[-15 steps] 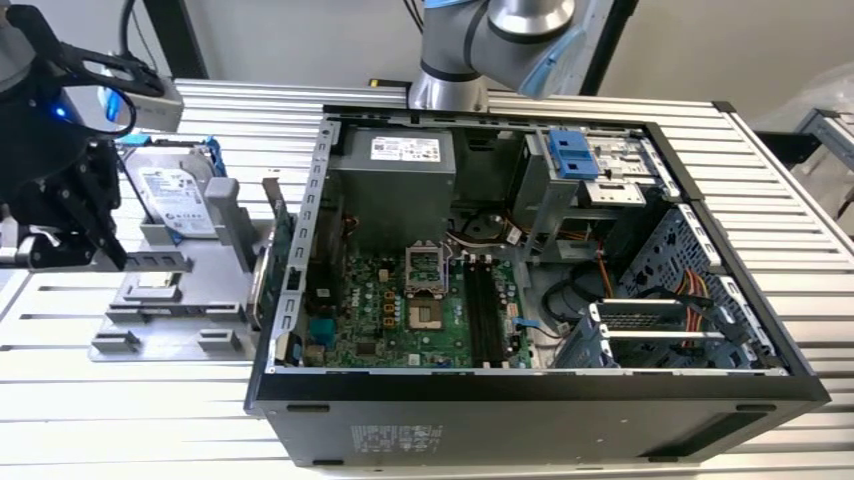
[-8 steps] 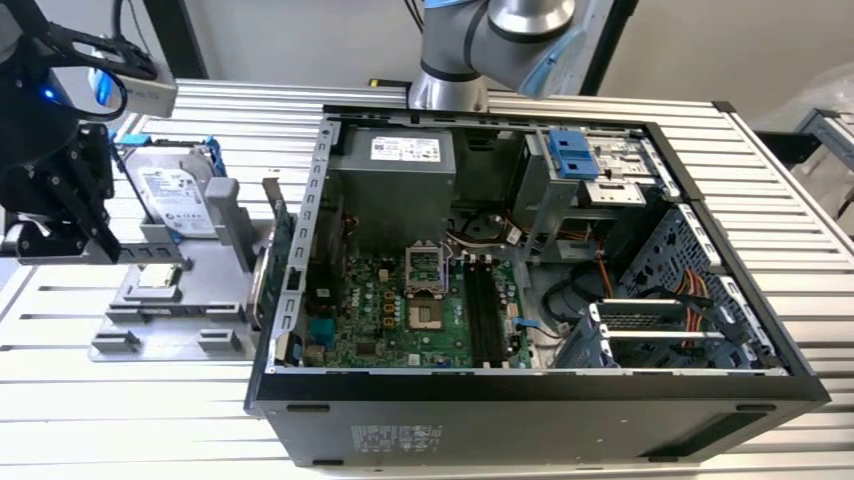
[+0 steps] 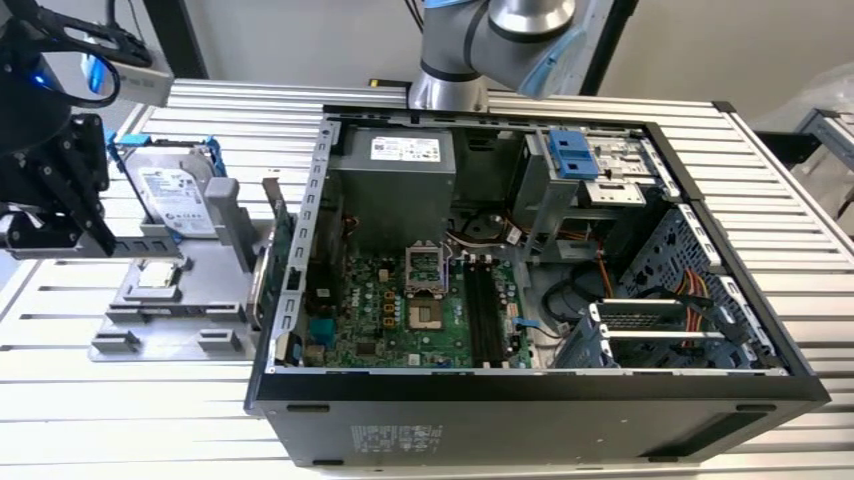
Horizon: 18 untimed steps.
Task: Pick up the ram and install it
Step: 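Pick up the ram and move it above insertion slot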
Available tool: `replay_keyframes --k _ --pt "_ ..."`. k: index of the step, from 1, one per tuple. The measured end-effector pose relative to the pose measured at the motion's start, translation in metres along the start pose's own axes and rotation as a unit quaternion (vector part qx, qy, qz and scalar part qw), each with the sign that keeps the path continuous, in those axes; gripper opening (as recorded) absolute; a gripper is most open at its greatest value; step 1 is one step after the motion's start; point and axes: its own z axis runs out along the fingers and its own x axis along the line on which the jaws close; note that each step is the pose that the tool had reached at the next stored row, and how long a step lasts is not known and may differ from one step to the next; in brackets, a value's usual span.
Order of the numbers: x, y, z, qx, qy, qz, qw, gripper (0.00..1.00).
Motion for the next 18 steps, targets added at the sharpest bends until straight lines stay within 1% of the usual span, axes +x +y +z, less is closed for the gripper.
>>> replay_keyframes --k 8,13,15,18 --pt "-0.0004 0.0003 -0.0106 0.0000 0.0000 0.000 1.0000 0.00" --pt "-0.0005 0.0005 -0.0160 0.0000 0.0000 0.000 1.0000 0.00" --pt "-0.0006 0.0006 -0.0175 0.0001 -0.0001 0.000 1.0000 0.00" --pt "-0.0006 0.0006 -0.0179 0.0001 0.0000 0.000 1.0000 0.00"
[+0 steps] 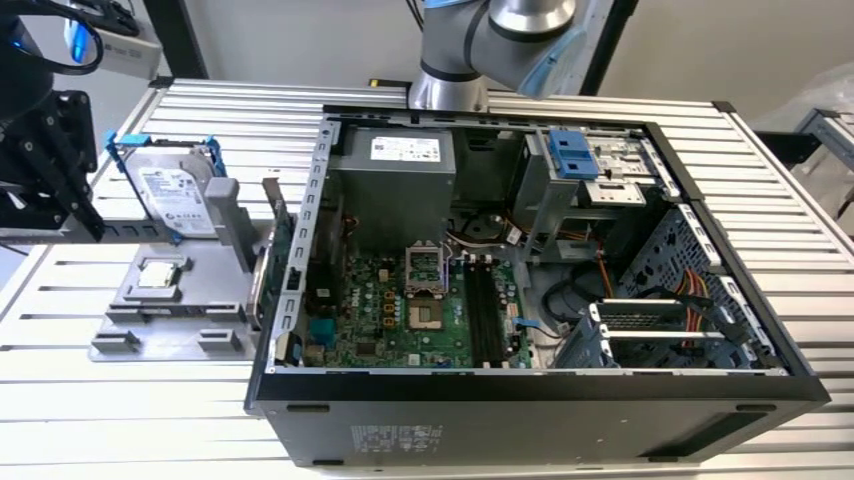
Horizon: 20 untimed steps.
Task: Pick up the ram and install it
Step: 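Pick up the ram and move it above insertion slot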
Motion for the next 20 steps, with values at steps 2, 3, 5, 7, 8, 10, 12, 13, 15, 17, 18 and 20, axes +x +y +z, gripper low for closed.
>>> replay_keyframes --k 2,3,5,7,8,10,12,13,15,17,18,20 --pt "0.0000 -0.0001 -0.0001 0.0000 0.0000 0.000 1.0000 0.00" --pt "-0.0001 -0.0002 -0.0001 0.0000 0.0000 0.000 1.0000 0.00" --pt "0.0000 -0.0012 -0.0001 0.0000 0.0000 0.000 1.0000 0.00" --pt "0.0000 -0.0025 -0.0001 0.0000 0.0000 0.000 1.0000 0.00" --pt "0.0000 -0.0032 -0.0001 0.0000 0.0000 0.000 1.0000 0.00" --pt "0.0000 -0.0049 -0.0001 0.0000 0.0000 0.000 1.0000 0.00" --pt "0.0001 -0.0066 -0.0002 0.0001 0.0000 0.000 1.0000 0.00" --pt "0.0001 -0.0075 -0.0002 0.0001 0.0000 0.000 1.0000 0.00" --pt "0.0001 -0.0093 -0.0003 0.0000 0.0000 0.000 1.0000 0.00" --pt "0.0001 -0.0112 -0.0004 0.0000 0.0000 0.000 1.0000 0.00" --pt "0.0001 -0.0122 -0.0003 0.0000 0.0000 0.000 1.0000 0.00" --pt "0.0002 -0.0142 -0.0004 0.0000 0.0000 0.000 1.0000 0.00"
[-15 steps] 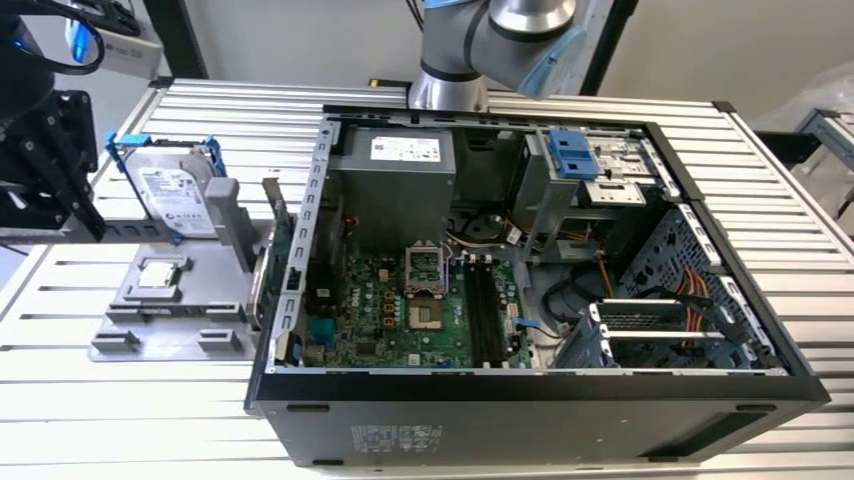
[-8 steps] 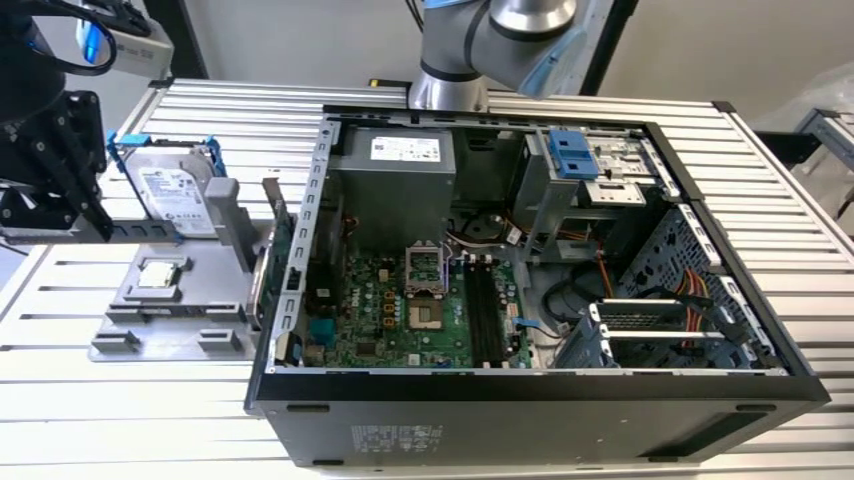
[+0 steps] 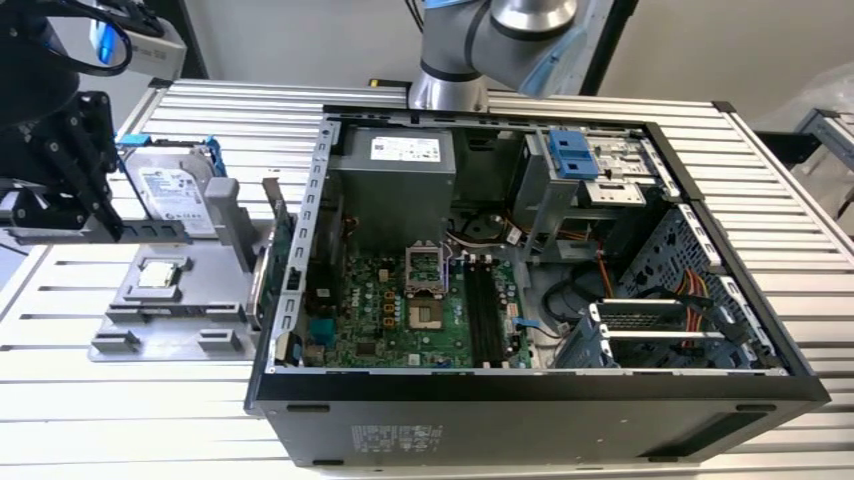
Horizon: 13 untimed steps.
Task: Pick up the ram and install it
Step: 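Pick up the ram and move it above insertion slot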
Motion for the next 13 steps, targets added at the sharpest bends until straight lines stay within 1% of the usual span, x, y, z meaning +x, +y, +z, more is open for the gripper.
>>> replay_keyframes --k 8,13 --pt "0.0001 -0.0090 -0.0002 0.0000 0.0000 0.000 1.0000 0.00" --pt "0.0002 -0.0158 -0.0004 0.0000 0.0000 0.000 1.0000 0.00"
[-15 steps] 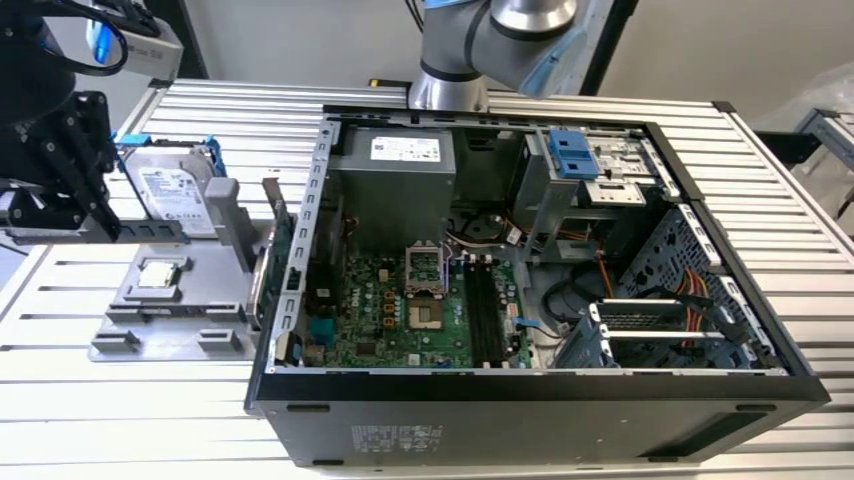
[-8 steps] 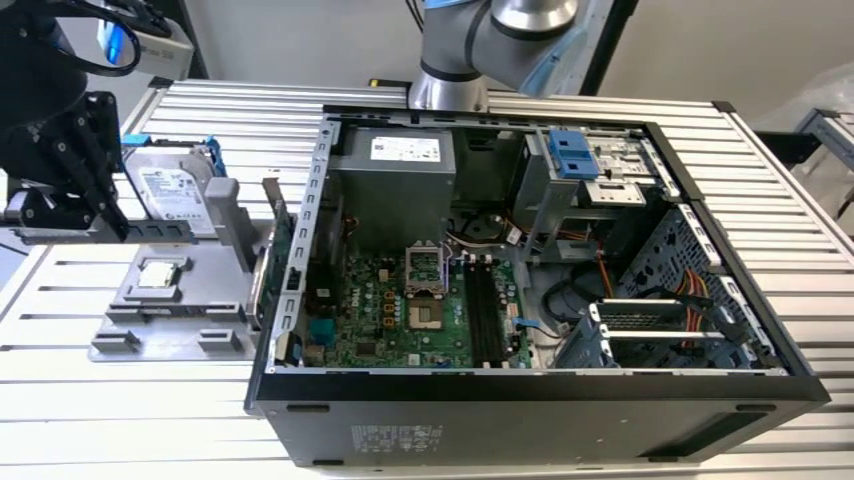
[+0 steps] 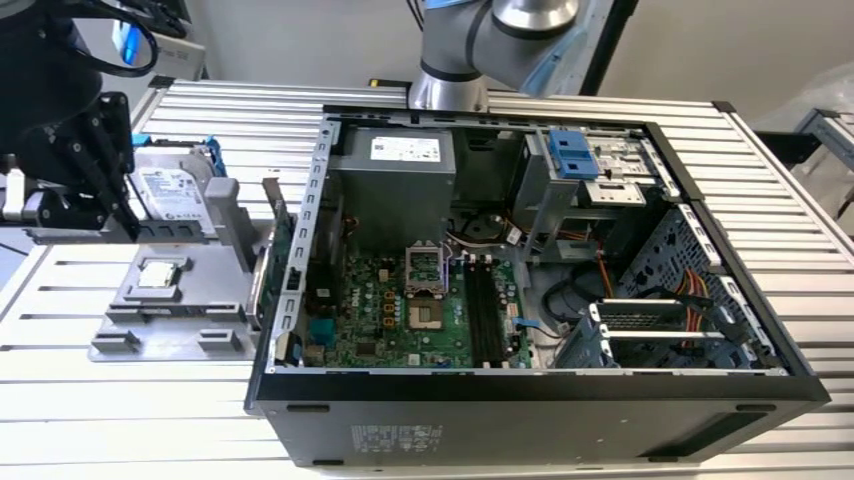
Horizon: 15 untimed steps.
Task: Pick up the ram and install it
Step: 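Pick up the ram and move it above insertion slot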
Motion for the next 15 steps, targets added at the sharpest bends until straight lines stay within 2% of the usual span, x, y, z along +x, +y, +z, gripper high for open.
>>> replay_keyframes --k 15 --pt "0.0002 -0.0223 -0.0006 -0.0001 0.0000 0.000 1.0000 0.00"
